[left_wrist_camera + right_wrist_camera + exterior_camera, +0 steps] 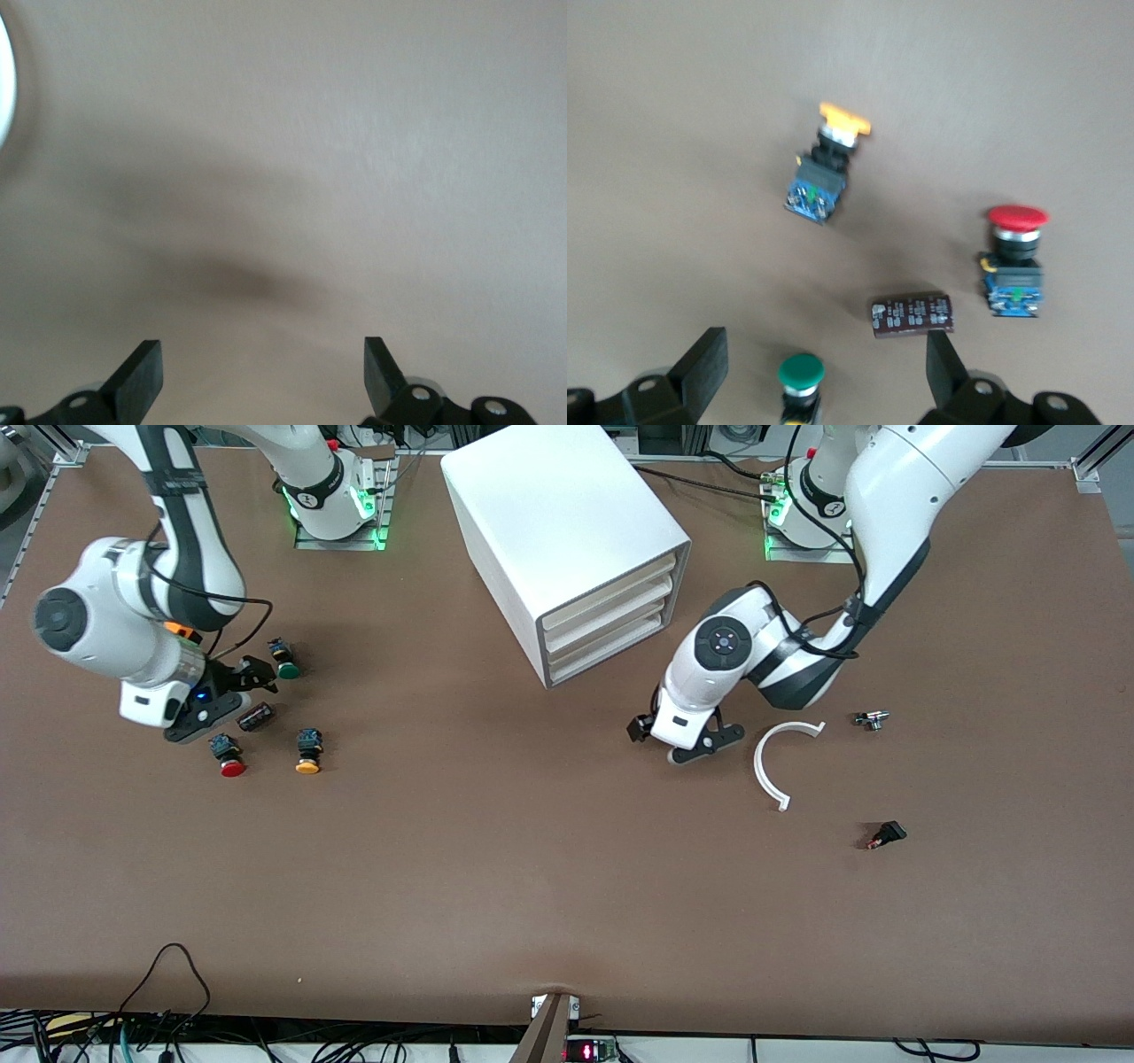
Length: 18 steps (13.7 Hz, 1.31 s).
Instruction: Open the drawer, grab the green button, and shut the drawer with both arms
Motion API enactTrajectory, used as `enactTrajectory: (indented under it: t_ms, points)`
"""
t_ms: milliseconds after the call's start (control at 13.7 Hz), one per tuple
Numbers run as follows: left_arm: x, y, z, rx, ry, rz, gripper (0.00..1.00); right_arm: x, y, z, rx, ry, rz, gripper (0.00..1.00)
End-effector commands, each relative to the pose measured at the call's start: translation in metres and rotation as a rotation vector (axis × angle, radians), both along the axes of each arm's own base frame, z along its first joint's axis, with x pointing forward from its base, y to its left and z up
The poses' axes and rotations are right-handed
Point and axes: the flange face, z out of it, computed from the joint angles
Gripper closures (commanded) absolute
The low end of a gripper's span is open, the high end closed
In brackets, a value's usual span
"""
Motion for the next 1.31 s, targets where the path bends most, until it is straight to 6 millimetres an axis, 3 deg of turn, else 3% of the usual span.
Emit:
enactTrajectory:
  t_ms: [0, 146, 437, 655, 801, 946, 1238]
  points:
    - [0.017, 0.032, 0.018, 0.023, -0.039, -0.066, 0.00, 0.026, 0.026, 0.060, 0.000, 0.019, -0.028, 0.01]
    - [0.025, 0.052, 0.040, 0.064, -0.062, -0.145, 0.00, 0.032, 0.035, 0.098, 0.004, 0.027, -0.041, 0.01]
    - [0.037, 0.104, 0.097, 0.108, -0.048, -0.205, 0.00, 0.036, 0.049, 0.196, 0.004, 0.023, -0.048, 0.01]
    - [0.047, 0.169, 0.135, 0.077, -0.021, -0.275, 0.00, 0.018, 0.048, 0.249, -0.003, -0.049, -0.023, 0.00]
    - [0.048, 0.214, 0.157, 0.058, -0.010, -0.294, 0.00, 0.009, 0.044, 0.265, 0.012, -0.074, -0.016, 0.00]
    - [0.043, 0.252, 0.183, 0.064, -0.004, -0.311, 0.00, 0.009, 0.041, 0.269, 0.015, -0.085, -0.009, 0.00]
    - [0.023, 0.307, 0.231, 0.073, 0.011, -0.342, 0.00, 0.024, 0.039, 0.265, -0.010, -0.093, -0.027, 0.00]
